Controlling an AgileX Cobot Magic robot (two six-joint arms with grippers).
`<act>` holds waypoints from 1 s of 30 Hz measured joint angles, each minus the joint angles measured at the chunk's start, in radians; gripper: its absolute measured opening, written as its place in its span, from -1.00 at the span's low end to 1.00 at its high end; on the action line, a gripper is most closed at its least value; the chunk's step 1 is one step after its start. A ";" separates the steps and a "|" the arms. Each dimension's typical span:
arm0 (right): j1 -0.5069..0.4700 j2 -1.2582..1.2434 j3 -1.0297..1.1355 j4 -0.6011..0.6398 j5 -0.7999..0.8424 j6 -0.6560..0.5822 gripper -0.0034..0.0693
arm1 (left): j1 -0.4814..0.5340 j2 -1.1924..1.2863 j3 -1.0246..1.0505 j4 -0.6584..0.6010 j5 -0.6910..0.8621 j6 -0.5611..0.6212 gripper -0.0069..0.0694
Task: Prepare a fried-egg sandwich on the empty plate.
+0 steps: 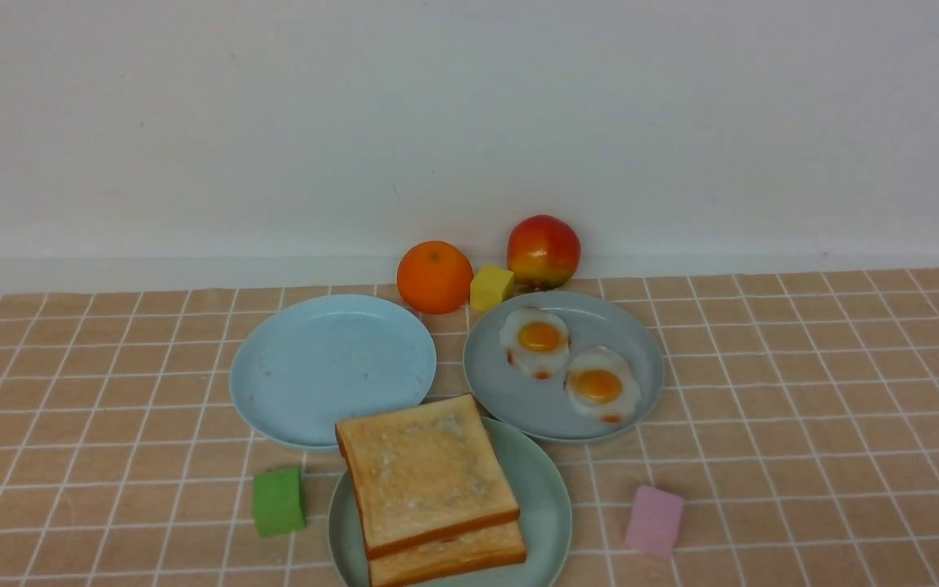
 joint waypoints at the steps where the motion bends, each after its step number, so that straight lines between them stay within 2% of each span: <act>1: 0.000 0.000 0.000 0.000 0.000 0.000 -0.44 | 0.000 0.000 0.000 0.000 0.000 0.000 -0.77; 4: -0.008 -0.002 0.001 -0.002 0.000 0.000 -0.43 | 0.000 0.000 0.000 0.000 0.000 0.000 -0.76; 7: -0.056 -0.021 0.002 -0.039 -0.002 0.000 -0.42 | 0.000 0.000 0.000 0.000 0.000 0.000 -0.76; 14: -0.273 -0.112 0.054 -0.210 -0.054 0.021 -0.40 | 0.000 0.000 0.000 0.000 0.000 0.000 -0.74; 16: -0.345 -0.147 0.112 -0.243 -0.091 0.045 -0.39 | 0.000 0.000 0.000 0.000 0.000 0.000 -0.74; 17: -0.351 -0.150 0.112 -0.246 -0.091 0.045 -0.39 | 0.000 0.000 0.000 0.000 0.000 0.000 -0.74; 18: -0.417 -0.180 0.202 -0.273 -0.138 0.085 -0.38 | 0.000 0.000 0.000 0.000 0.000 0.000 -0.74; 24: -0.468 -0.201 0.431 -0.285 -0.219 0.174 -0.36 | 0.000 0.000 0.001 0.000 0.000 0.000 -0.72; 30: -0.480 -0.209 0.444 -0.285 -0.258 0.237 -0.35 | 0.000 0.000 0.002 0.000 -0.003 0.000 -0.72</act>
